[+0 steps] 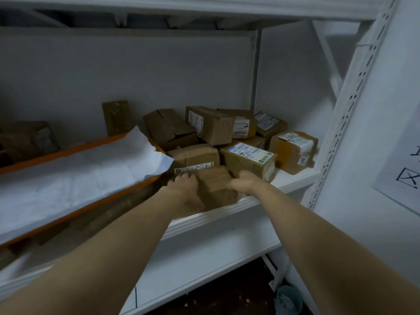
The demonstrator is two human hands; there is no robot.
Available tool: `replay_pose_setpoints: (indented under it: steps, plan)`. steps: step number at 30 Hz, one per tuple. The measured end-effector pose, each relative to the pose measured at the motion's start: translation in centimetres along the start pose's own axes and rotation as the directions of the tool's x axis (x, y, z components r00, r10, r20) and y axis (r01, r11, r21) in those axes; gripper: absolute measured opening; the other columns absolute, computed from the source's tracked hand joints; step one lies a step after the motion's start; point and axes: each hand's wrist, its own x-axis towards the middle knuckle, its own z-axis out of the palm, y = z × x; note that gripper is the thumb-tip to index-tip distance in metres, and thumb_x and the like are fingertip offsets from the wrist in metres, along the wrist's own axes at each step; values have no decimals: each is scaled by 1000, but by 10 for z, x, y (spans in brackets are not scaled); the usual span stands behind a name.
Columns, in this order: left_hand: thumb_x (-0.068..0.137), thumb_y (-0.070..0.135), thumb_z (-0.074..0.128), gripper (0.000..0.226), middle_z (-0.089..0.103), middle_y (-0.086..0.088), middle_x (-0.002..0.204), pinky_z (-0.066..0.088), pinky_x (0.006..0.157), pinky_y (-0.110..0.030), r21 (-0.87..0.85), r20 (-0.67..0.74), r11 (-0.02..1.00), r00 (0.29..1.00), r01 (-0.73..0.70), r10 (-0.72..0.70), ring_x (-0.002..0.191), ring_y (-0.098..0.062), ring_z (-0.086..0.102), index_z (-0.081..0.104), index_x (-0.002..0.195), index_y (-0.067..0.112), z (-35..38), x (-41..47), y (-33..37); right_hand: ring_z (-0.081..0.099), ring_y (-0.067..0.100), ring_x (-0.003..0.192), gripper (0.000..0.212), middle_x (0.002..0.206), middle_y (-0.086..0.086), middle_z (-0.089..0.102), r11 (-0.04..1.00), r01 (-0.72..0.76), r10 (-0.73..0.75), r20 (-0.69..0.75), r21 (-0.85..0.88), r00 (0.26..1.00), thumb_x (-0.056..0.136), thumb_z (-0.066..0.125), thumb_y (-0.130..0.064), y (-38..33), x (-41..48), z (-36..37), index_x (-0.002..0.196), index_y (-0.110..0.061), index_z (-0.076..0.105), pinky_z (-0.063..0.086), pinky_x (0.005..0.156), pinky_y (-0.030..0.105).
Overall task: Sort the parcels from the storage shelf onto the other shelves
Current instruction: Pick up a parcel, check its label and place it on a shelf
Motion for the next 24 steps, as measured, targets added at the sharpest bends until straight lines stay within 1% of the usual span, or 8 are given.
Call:
replay_pose_setpoints:
  steps: [3, 5, 7, 14, 16, 20, 22, 24]
  plan:
    - [73, 59, 69, 113, 5, -9, 160, 14, 117, -48, 56, 7, 998, 1000, 19, -20, 146, -33, 7, 1, 153, 17, 2, 6, 3, 58, 17, 91, 38, 107, 5, 63, 985, -4, -2, 36, 173, 999, 87, 57, -37, 6, 5, 7, 115, -12, 61, 44, 84, 30]
    - [71, 64, 68, 118, -1, -9, 160, 9, 117, -48, 73, 20, 996, 999, 42, -44, 147, -34, 1, -3, 153, 17, 2, 9, 1, 59, 19, 99, 36, 110, 1, 64, 972, 4, -23, 75, 236, 997, 88, 59, -40, 11, 10, 12, 117, -19, 61, 46, 92, 32]
    - [68, 67, 68, 120, -2, -10, 160, 10, 117, -49, 63, 31, 996, 998, 58, -60, 146, -35, 1, -4, 152, 19, 1, 12, 0, 56, 19, 104, 28, 111, -2, 60, 956, 13, -44, 102, 293, 994, 91, 61, -37, 13, 14, 16, 116, -28, 53, 45, 89, 30]
    - [70, 59, 70, 119, 3, -11, 158, 19, 116, -51, 4, 6, 998, 998, 60, -60, 145, -37, 1, -8, 152, 23, 0, 12, -1, 63, 22, 106, 45, 115, 4, 66, 896, -56, -16, 158, 441, 987, 84, 71, -26, 20, 15, 20, 125, -20, 53, 55, 89, 40]
    - [66, 58, 73, 122, 7, -13, 157, 21, 115, -51, 34, -4, 998, 998, 56, -56, 143, -38, 6, -7, 152, 24, -2, 11, 0, 65, 23, 103, 45, 111, 7, 68, 885, -67, -21, 184, 461, 983, 81, 73, -26, 21, 11, 20, 123, -19, 57, 57, 82, 37]
    - [61, 60, 77, 123, 15, -14, 149, 25, 113, -47, 156, -96, 987, 994, -35, 51, 138, -36, 17, 2, 151, 20, -4, -1, 10, 66, 19, 85, 47, 99, 8, 69, 822, -92, -3, 166, 563, 986, 75, 79, -20, 28, -1, 17, 117, -11, 59, 49, 46, 21]
    - [59, 64, 75, 118, 22, -13, 140, 30, 109, -43, 185, -197, 980, 974, -72, 109, 130, -33, 25, 12, 146, 17, -3, -7, 13, 64, 19, 88, 58, 103, 9, 69, 806, -98, 7, 157, 584, 988, 69, 83, -20, 29, -5, 14, 119, -9, 57, 49, 51, 25]
    - [56, 67, 74, 114, 27, -11, 131, 35, 102, -38, 193, -315, 976, 935, -103, 161, 120, -28, 30, 18, 141, 16, -2, -10, 17, 62, 21, 97, 65, 110, 9, 66, 797, -91, 19, 125, 597, 992, 65, 84, -16, 31, -7, 7, 122, -8, 55, 54, 72, 32]
